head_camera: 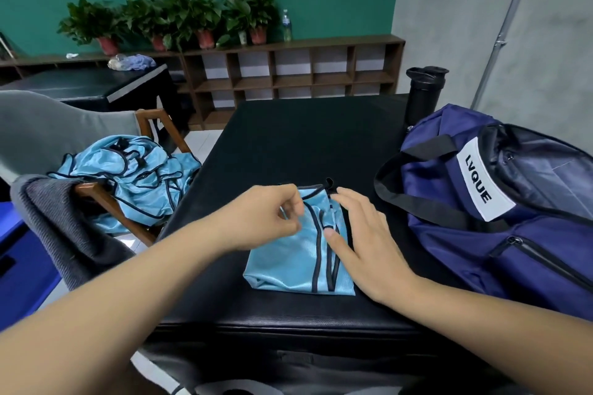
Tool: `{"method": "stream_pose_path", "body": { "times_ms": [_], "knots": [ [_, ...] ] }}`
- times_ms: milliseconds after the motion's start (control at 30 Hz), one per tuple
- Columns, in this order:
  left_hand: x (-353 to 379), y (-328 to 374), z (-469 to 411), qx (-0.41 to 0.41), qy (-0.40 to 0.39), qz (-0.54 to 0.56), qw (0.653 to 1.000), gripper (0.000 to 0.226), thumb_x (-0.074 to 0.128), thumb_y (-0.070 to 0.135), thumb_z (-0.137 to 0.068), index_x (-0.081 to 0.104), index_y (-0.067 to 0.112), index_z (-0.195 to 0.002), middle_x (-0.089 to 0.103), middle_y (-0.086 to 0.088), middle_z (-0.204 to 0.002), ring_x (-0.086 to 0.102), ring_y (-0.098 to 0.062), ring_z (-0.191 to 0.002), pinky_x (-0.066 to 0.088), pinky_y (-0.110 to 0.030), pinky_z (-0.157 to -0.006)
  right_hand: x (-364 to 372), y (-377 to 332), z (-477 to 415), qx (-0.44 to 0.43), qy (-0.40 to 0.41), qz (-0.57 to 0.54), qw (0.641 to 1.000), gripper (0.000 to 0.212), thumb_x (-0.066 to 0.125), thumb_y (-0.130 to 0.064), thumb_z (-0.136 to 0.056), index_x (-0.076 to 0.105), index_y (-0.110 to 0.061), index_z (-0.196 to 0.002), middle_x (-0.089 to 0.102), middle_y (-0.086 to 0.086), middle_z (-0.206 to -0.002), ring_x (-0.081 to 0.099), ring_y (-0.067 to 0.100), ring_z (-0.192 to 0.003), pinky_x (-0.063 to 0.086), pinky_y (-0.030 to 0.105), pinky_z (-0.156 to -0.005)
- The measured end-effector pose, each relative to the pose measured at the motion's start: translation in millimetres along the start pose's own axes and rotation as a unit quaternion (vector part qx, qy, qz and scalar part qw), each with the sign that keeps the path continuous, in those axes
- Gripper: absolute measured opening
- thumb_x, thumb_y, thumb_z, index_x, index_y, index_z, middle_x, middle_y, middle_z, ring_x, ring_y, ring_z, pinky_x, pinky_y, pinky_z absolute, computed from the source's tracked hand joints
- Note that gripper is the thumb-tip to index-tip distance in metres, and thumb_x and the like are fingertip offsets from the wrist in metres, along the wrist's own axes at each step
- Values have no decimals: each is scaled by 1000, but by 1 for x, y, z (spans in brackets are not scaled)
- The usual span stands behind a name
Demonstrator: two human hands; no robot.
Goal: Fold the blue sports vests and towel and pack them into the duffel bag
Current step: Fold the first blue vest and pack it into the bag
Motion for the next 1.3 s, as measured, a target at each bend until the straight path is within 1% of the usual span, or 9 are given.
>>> {"method": "stream_pose_path", "body": {
  "times_ms": [100, 200, 333, 500, 800, 1033, 1133, 1233, 1300],
  "knots": [
    [0, -3, -4, 37, 6, -116, 993, 17, 79, 29, -89, 65, 31, -99, 65, 14, -102, 62, -5, -95, 51, -26, -86, -5, -12, -1, -133, -18, 39, 990, 40, 53, -36, -110, 50, -23, -148, 40, -5, -159, 39, 16, -147, 32, 43, -118],
    [15, -9, 4, 70, 31, -116, 990, 16, 80, 35, -89, 63, 38, -90, 58, 14, -99, 61, -5, -96, 53, -33, -90, -9, -19, -6, -207, -87, 66, 972, 34, 51, -34, -112, 58, -21, -142, 49, -6, -150, 47, 16, -137, 37, 40, -113],
    [19, -13, 22, 103, -12, -76, 992, 22, 79, 49, -87, 65, 36, -98, 60, 18, -102, 59, -2, -100, 50, -29, -91, -25, -13, -3, -179, -164, 73, 967, 38, 45, -49, -112, 56, -28, -142, 50, -13, -141, 48, 11, -131, 38, 36, -110],
    [28, -22, 45, 113, -116, -112, 980, 45, 82, 61, -77, 55, 43, -110, 51, 19, -115, 50, -4, -112, 47, -28, -95, -34, -6, 11, -176, -209, 108, 956, 56, 46, -71, -103, 54, -35, -145, 41, -16, -155, 35, 4, -142, 27, 25, -121],
    [33, -28, 47, 159, -74, -194, 965, 27, 73, 39, -80, 61, 39, -105, 49, 18, -110, 41, 3, -93, 38, -21, -74, -24, 1, 18, -165, -232, 117, 951, 68, 50, -79, -97, 42, -42, -154, 30, -19, -162, 33, 9, -146, 26, 27, -123],
    [26, -23, 40, 144, -65, -113, 981, 12, 65, 37, -82, 64, 35, -95, 61, 16, -96, 56, -6, -90, 51, -32, -82, -16, -2, 17, -169, -168, 91, 967, 68, 63, -68, -96, 49, -31, -152, 39, -13, -159, 39, 8, -145, 32, 29, -119],
    [15, -16, 38, 132, -41, -53, 989, 5, 63, 31, -87, 61, 31, -92, 63, 10, -82, 55, -14, -73, 50, -38, -70, -14, -3, 14, -154, -121, 44, 980, 48, 71, -44, -98, 58, -27, -140, 54, -16, -142, 52, 6, -129, 40, 28, -109],
    [8, -13, 35, 106, -17, 29, 994, 10, 63, 18, -95, 56, 24, -90, 56, 3, -71, 45, -13, -62, 42, -38, -62, -15, -5, 11, -74, -86, -36, 993, 7, 66, -33, -103, 61, -30, -105, 61, -17, -97, 58, 8, -88, 48, 33, -80],
    [5, -14, 32, 67, 7, 90, 994, 11, 63, 19, -100, 56, 22, -91, 54, 6, -69, 42, -9, -63, 40, -38, -65, -20, -9, 6, -15, -73, -114, 991, 18, 64, -31, -106, 57, -24, -91, 58, -5, -79, 54, 7, -72, 45, 36, -69]
  ]
}}
Point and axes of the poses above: each hand's wrist, its own z-axis away from the middle knuckle, its own x-axis out of the palm, y = z × x, the point moved 1 cm from there along -z, towards the middle knuckle
